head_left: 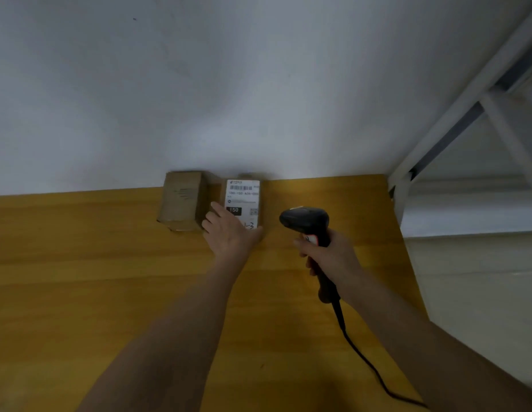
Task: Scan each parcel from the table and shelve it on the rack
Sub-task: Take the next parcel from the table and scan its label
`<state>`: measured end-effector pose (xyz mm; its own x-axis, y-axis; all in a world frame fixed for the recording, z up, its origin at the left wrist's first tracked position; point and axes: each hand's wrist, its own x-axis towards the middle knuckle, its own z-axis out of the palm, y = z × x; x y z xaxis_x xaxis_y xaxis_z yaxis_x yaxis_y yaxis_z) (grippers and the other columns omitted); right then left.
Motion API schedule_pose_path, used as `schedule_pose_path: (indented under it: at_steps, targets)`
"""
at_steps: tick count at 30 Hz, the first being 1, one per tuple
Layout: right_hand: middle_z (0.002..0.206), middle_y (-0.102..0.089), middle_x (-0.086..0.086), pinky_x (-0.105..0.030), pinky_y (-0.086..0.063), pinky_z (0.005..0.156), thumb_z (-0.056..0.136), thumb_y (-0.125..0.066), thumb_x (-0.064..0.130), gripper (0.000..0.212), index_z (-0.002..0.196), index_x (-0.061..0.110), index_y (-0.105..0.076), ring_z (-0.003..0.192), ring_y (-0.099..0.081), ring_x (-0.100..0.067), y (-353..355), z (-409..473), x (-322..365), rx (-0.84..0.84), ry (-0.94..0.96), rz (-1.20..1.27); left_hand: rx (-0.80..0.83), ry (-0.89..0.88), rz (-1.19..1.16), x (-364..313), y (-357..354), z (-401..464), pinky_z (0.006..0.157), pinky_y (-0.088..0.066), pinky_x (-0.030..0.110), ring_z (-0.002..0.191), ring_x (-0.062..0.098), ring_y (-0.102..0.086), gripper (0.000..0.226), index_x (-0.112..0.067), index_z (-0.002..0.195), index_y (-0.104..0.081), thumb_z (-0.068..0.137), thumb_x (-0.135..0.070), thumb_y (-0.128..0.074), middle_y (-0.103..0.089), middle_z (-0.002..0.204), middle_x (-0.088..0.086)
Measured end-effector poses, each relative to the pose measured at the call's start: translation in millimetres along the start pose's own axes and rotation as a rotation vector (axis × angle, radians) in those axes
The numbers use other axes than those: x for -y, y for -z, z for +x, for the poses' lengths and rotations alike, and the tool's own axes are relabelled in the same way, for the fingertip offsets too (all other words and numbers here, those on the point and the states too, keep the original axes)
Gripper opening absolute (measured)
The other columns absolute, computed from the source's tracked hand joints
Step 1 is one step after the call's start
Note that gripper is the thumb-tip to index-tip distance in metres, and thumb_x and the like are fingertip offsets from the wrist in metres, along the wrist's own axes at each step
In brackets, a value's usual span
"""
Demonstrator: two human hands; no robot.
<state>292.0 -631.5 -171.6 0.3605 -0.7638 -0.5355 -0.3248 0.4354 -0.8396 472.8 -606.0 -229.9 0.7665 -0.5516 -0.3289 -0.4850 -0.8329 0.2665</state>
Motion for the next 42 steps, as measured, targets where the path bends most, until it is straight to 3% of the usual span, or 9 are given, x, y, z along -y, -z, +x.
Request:
schedule_pose_path:
  at_steps: [6,11,17,21,27,34,38,42]
  targets:
    - [0.074,-0.060,-0.006,-0.025,-0.048,0.053,0.086,-0.070,0.013,0.010,0.094,0.011,-0.064,0.061,-0.055,-0.017,5.9,-11.8,-5.8,-0.028,-0.017,0.022,0.075,-0.064,0.051,13.1,-27.1,-68.4,0.099,-0.036,0.036,0.117,0.028,-0.039,0.122,-0.011,0.151,-0.008,0.065,-0.066,-0.074,-0.038,0.131,0.016]
    - [0.070,-0.061,-0.005,-0.025,-0.047,0.051,0.086,-0.069,0.012,0.005,0.088,0.011,-0.065,0.058,-0.055,-0.015,5.0,-26.6,-13.5,-0.014,-0.027,0.019,0.137,0.056,0.037,14.7,-50.2,-126.8,0.096,-0.034,0.033,0.111,0.026,-0.038,0.131,-0.011,0.152,0.001,0.061,-0.078,-0.067,-0.037,0.127,0.014]
    - [0.068,-0.062,0.003,-0.021,-0.045,0.048,0.086,-0.069,0.013,0.008,0.093,0.011,-0.066,0.052,-0.058,-0.005,7.9,-37.1,-28.9,-0.054,-0.048,0.020,0.272,0.125,-0.158,10.5,-51.6,-154.7,0.107,-0.032,0.040,0.131,0.030,-0.026,0.144,-0.020,0.152,0.013,0.054,-0.065,-0.083,-0.021,0.142,0.013]
    - [0.072,-0.059,0.005,-0.024,-0.047,0.054,0.086,-0.069,0.014,0.007,0.088,0.016,-0.063,0.061,-0.057,-0.010,12.4,-38.9,-29.2,-0.067,-0.066,0.024,0.336,0.004,-0.245,14.7,-24.8,-126.7,0.115,-0.021,0.052,0.146,0.034,-0.001,0.142,-0.026,0.154,0.006,0.053,-0.044,-0.093,0.005,0.160,0.008]
    - [0.075,-0.059,0.006,-0.021,-0.046,0.050,0.088,-0.068,0.016,0.011,0.098,0.013,-0.063,0.062,-0.057,-0.010,14.9,-40.2,-32.3,-0.032,-0.078,0.023,0.447,-0.308,0.011,28.5,-13.6,-91.1,0.117,-0.015,0.060,0.148,0.030,0.011,0.151,-0.029,0.153,0.014,0.049,-0.029,-0.096,0.013,0.162,-0.002]
    - [0.076,-0.061,0.003,-0.023,-0.051,0.052,0.086,-0.069,0.015,0.017,0.102,0.011,-0.065,0.069,-0.060,-0.012,20.4,-38.3,-43.4,-0.038,-0.130,0.083,0.515,-0.439,0.122,39.6,-22.4,-90.4,0.115,-0.024,0.059,0.149,0.029,-0.003,0.160,-0.027,0.150,0.026,0.045,-0.031,-0.096,0.012,0.162,-0.005]
    - [0.095,-0.070,-0.004,-0.020,-0.053,0.055,0.087,-0.068,0.013,0.022,0.109,0.011,-0.064,0.085,-0.068,-0.015,18.8,-39.0,-43.8,-0.007,-0.151,0.130,0.489,-0.488,0.107,40.1,-23.2,-93.0,0.116,-0.028,0.054,0.147,0.027,-0.010,0.153,-0.019,0.153,0.015,0.048,-0.030,-0.096,0.001,0.161,-0.001]
    - [0.091,-0.069,-0.001,-0.015,-0.048,0.050,0.087,-0.068,0.016,0.022,0.109,0.011,-0.064,0.075,-0.066,-0.011,17.1,-40.9,-43.2,-0.003,-0.135,0.068,0.464,-0.507,0.029,42.0,-27.0,-93.6,0.116,-0.029,0.049,0.144,0.027,-0.017,0.147,-0.013,0.153,0.004,0.046,-0.031,-0.096,-0.009,0.157,0.004]
